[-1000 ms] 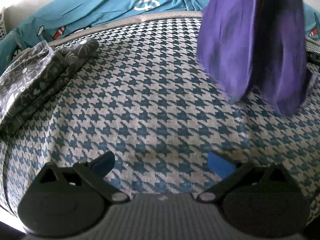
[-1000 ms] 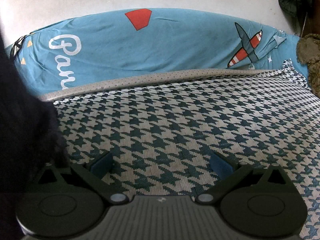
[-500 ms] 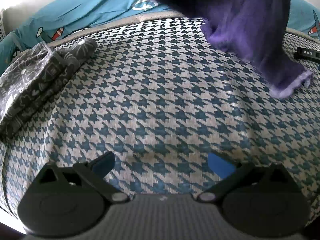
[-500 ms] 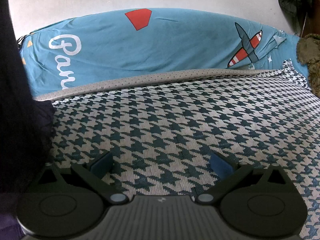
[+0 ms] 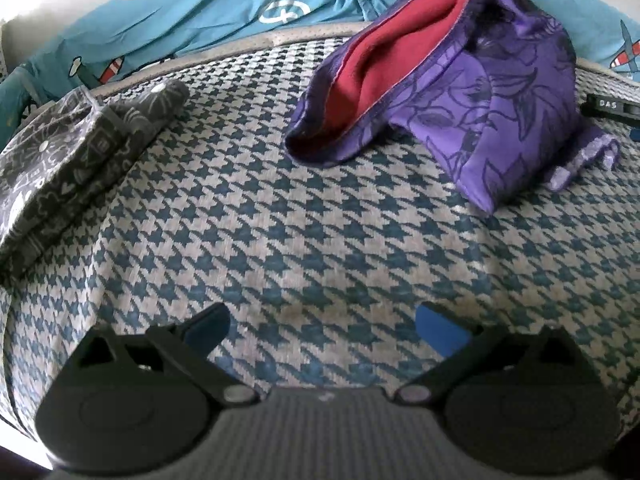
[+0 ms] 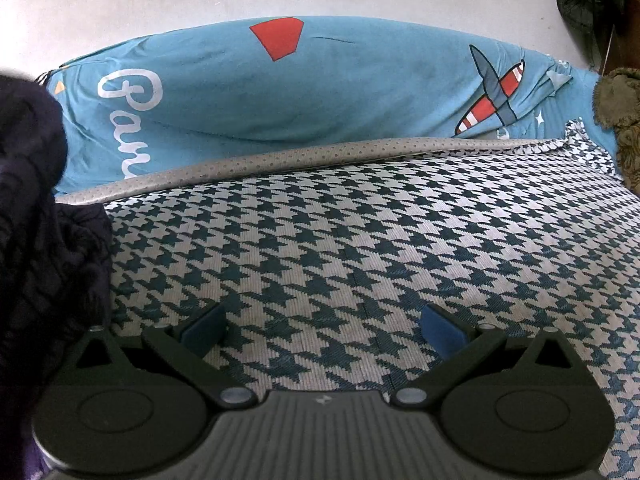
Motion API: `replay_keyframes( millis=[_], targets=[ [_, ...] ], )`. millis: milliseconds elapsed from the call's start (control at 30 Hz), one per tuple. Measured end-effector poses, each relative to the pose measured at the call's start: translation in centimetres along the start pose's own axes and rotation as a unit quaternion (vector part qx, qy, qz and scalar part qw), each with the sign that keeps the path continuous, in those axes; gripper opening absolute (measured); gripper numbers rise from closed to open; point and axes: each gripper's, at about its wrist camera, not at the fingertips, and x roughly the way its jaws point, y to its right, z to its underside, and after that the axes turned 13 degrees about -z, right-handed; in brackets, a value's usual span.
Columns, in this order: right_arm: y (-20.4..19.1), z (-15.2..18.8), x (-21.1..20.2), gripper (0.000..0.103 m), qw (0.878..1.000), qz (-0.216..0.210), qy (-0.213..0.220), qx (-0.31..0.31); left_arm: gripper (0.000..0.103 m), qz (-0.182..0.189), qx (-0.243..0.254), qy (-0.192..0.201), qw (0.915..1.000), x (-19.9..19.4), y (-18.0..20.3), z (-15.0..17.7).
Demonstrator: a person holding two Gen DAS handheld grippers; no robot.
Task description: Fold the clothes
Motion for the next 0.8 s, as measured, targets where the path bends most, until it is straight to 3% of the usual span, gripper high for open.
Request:
replay_keyframes(
  millis=[233, 367, 800],
  targets=[
    [0.0, 0.0, 0.0, 0.103, 1.0, 0.0, 0.0, 0.0, 0.103, 0.003, -0.013, 0.009, 0.9999, -0.5, -0.6, -0.5],
    [0.0, 0.0, 0.1, 0.103, 1.0, 0.0, 0.0, 0.0, 0.103, -0.014, -0.022, 0.006, 0.9996, -0.1, -0.6, -0.2],
    [0.0, 0.0, 0.1, 0.103, 1.0, 0.0, 0.0, 0.0, 0.103, -0.008, 0.01, 0.03, 0.9995, -0.5, 0.6, 0.3]
  ],
)
